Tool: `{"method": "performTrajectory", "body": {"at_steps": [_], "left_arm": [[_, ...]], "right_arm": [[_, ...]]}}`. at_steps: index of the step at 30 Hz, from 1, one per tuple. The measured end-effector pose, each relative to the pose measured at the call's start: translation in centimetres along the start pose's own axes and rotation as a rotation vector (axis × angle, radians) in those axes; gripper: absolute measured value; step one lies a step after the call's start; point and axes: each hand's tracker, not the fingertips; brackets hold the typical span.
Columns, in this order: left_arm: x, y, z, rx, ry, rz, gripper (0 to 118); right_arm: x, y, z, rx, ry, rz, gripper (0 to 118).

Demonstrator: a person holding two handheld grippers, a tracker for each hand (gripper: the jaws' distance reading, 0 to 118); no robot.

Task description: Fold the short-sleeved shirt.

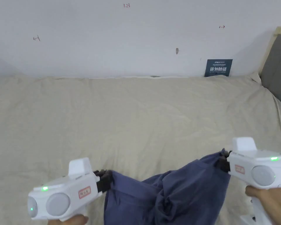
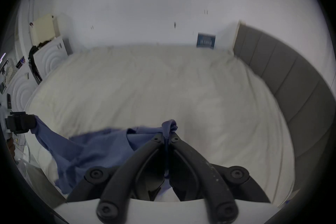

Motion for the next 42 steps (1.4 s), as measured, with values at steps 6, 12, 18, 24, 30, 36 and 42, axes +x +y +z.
{"method": "performTrajectory", "body": {"at_steps": [6,12,18,24,30,36,42], "left_arm": [[-1.1,12.4,2.6,0.195,0.093,-0.094,7],[-0.9,24.5,6.5,0.387,0.214,-0.198,7],[-1.1,32.3,8.6,0.503,0.328,-0.235,7],[-4.2,34.4,7.1,0.497,0.406,-0.203,7],[-8.7,29.9,4.0,0.407,0.403,-0.093,7],[-12.4,19.6,1.6,0.263,0.407,-0.057,7],[-14.8,6.6,2.9,0.094,0.441,-0.037,7]], "right_arm": [[1.2,10.4,5.0,0.19,-0.051,0.045,4],[2.6,19.9,8.0,0.367,-0.067,-0.011,4],[3.1,25.6,8.0,0.474,-0.091,-0.032,4],[4.2,26.1,5.0,0.477,-0.09,-0.118,4],[4.6,21.2,0.9,0.384,-0.018,-0.225,4],[3.4,11.3,-2.1,0.236,0.013,-0.255,4],[2.6,-1.3,-1.6,0.066,0.02,-0.301,4]]}}
